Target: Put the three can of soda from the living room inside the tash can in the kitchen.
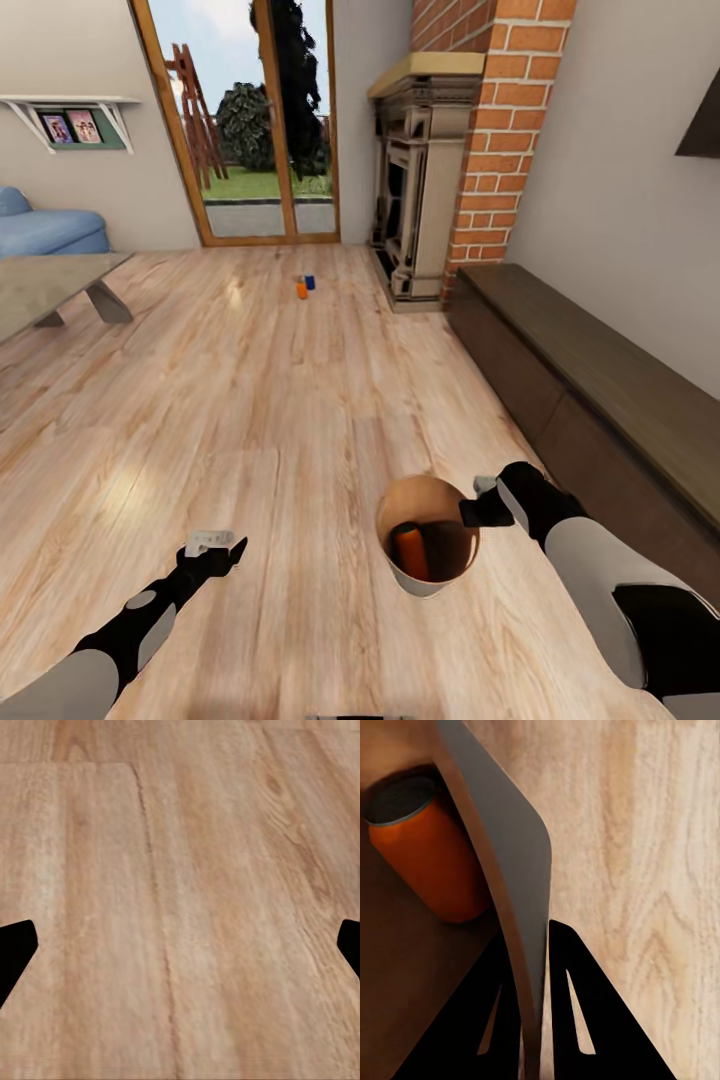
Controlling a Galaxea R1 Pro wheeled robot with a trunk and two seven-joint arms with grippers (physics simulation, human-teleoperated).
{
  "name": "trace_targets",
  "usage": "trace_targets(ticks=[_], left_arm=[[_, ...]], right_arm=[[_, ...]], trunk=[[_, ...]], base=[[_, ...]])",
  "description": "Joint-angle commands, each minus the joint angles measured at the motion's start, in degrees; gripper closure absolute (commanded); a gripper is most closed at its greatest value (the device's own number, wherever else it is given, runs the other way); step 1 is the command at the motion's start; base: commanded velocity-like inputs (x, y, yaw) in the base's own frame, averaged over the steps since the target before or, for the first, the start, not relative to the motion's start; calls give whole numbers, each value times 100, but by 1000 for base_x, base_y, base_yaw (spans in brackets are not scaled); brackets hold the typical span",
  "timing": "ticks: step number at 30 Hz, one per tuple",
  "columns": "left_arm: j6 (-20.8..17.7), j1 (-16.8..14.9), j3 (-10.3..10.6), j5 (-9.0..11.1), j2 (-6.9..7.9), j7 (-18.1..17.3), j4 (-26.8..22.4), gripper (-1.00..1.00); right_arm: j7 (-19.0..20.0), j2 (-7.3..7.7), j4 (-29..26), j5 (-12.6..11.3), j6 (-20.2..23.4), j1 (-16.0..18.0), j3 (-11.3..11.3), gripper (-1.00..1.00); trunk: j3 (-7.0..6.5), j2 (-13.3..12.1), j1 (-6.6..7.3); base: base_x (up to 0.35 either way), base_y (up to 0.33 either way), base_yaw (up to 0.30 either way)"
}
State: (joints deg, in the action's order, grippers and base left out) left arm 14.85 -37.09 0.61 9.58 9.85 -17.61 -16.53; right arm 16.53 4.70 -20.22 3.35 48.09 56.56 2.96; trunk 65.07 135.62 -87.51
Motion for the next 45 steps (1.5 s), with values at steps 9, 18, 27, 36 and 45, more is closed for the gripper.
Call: trace_targets(ticks=[9,18,27,36,45], left_arm=[[0,0,0,-7,-1,141,0,-100],[0,6,0,-6,-20,145,4,-100],[6,7,0,-9,-78,148,9,-100],[9,9,0,-9,-97,144,11,-100],[9,9,0,-9,-97,144,9,-100]], right_arm=[[37,-103,-7,-111,17,-41,-13,100],[36,-198,-38,-104,17,-70,-12,100],[35,-230,-57,-98,17,-74,-33,100],[35,-216,-69,-104,17,-73,-48,100],[35,-208,-70,-110,17,-74,-56,100]], trunk=[[-1,0,0],[-1,0,0],[-1,0,0],[-1,0,0],[-1,0,0]], base=[[297,196,0],[297,195,0],[297,188,0],[298,132,0],[299,113,0]])
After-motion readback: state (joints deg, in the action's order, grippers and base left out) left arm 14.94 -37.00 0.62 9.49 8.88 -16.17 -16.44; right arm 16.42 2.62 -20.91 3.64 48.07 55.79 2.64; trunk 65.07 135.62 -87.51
